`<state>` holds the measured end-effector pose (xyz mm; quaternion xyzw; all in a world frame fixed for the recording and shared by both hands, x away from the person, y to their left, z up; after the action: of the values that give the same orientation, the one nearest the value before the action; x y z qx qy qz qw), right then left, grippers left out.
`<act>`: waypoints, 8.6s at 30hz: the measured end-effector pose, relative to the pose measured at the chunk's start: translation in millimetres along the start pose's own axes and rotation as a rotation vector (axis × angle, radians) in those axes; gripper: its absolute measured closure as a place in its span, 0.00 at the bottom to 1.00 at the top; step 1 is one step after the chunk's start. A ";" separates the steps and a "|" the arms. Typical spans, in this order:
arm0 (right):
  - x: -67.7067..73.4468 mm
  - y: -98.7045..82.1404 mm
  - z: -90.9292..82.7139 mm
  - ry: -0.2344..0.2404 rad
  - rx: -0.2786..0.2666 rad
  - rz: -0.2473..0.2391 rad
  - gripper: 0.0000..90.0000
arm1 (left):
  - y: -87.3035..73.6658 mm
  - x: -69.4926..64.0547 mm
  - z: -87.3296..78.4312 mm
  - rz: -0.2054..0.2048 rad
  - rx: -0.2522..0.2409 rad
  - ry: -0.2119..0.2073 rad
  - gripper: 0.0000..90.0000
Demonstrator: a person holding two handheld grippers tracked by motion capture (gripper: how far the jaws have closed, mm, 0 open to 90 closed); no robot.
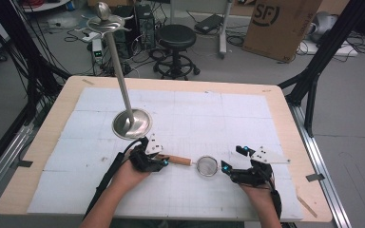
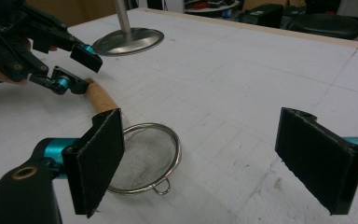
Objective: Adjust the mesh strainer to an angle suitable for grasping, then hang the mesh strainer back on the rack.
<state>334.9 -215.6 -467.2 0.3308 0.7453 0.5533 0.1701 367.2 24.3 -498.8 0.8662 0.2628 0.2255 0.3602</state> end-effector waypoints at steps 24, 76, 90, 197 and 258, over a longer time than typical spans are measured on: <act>-0.2 0.0 -1.3 -0.002 -0.001 -0.003 0.16 | -4.7 15.2 -31.7 -0.129 -0.043 -0.020 0.35; 4.3 -5.1 9.0 0.004 0.031 0.005 0.16 | -22.7 59.5 -99.8 -0.249 -0.302 -0.029 0.19; 17.9 7.9 19.6 0.052 0.067 -0.034 0.17 | -23.7 68.4 -113.1 -0.275 -0.344 -0.028 0.19; 60.8 -8.6 114.9 0.218 0.855 -0.316 0.71 | -30.3 65.7 -109.3 -0.268 -0.308 -0.027 0.20; 75.0 118.7 89.7 0.400 0.145 -0.194 0.76 | -33.1 67.4 -110.3 -0.273 -0.305 -0.035 0.20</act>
<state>372.4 -80.7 -377.1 0.1526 0.8304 0.5338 0.0472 344.8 141.6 -439.3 0.7618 0.3341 0.1966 0.5191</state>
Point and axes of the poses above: each handheld gripper's, and its own axes: z roughly forward along the jaws, y roughly out of its top, x roughly to its left, the point moved 10 cm from there along z, roughly forward along the jaws, and after that the axes turned 4 degrees about y, right-handed, at the moved point
